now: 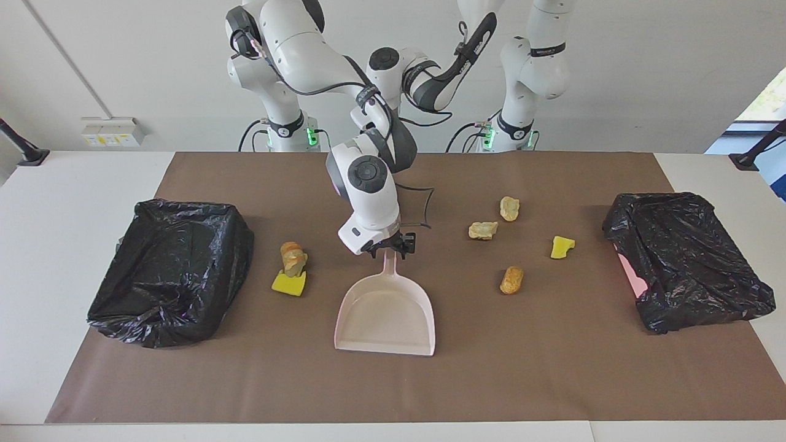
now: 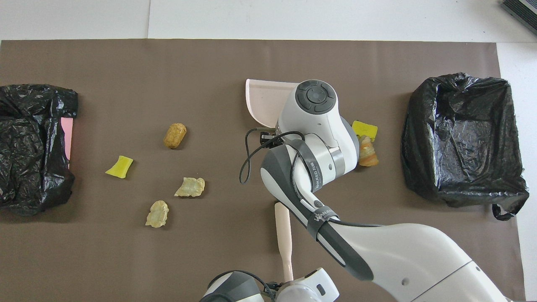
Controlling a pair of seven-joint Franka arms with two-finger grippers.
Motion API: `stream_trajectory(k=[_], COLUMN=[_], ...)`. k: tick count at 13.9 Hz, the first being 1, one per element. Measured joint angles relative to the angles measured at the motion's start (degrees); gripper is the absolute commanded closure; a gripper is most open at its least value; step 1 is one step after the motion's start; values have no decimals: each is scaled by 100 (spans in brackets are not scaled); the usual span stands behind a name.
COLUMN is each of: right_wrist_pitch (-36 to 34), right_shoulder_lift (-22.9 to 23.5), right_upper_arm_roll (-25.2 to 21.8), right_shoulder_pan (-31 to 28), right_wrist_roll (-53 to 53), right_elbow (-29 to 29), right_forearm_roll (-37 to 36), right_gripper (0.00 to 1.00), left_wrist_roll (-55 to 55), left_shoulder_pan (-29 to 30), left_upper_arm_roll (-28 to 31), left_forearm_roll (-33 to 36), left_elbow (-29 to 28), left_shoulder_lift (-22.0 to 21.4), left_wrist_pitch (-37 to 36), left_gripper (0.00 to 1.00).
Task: Sweep and dump trash in bin
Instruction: 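Grasp the dustpan handle with the right gripper while the left gripper grasps the brush, then lift the dustpan with the right gripper while the left gripper carries the brush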
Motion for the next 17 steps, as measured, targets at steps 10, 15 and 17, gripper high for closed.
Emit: stream_trajectory(k=[10, 15, 17], right_wrist_pitch=[-608, -2233, -2572], right_shoulder_lift=[-621, -1684, -2069], right_upper_arm_roll=[-44, -41, -43], right_shoulder_pan=[-675, -1071, -1227], right_wrist_roll=[-2710, -4578, -5708], right_elbow=[133, 82, -126], right_forearm_roll=[-308, -307, -318], right_gripper=[100, 100, 100], left_wrist_roll=[359, 641, 674], left_shoulder_pan=[830, 2288, 2797], left_upper_arm_roll=[216, 258, 264], left_forearm_roll=[481, 983, 1240], left_elbow=[293, 297, 283], left_shoulder_lift=[-780, -1229, -1281], left_wrist_pitch=[-2132, -2652, -2688], left_gripper=[100, 100, 100])
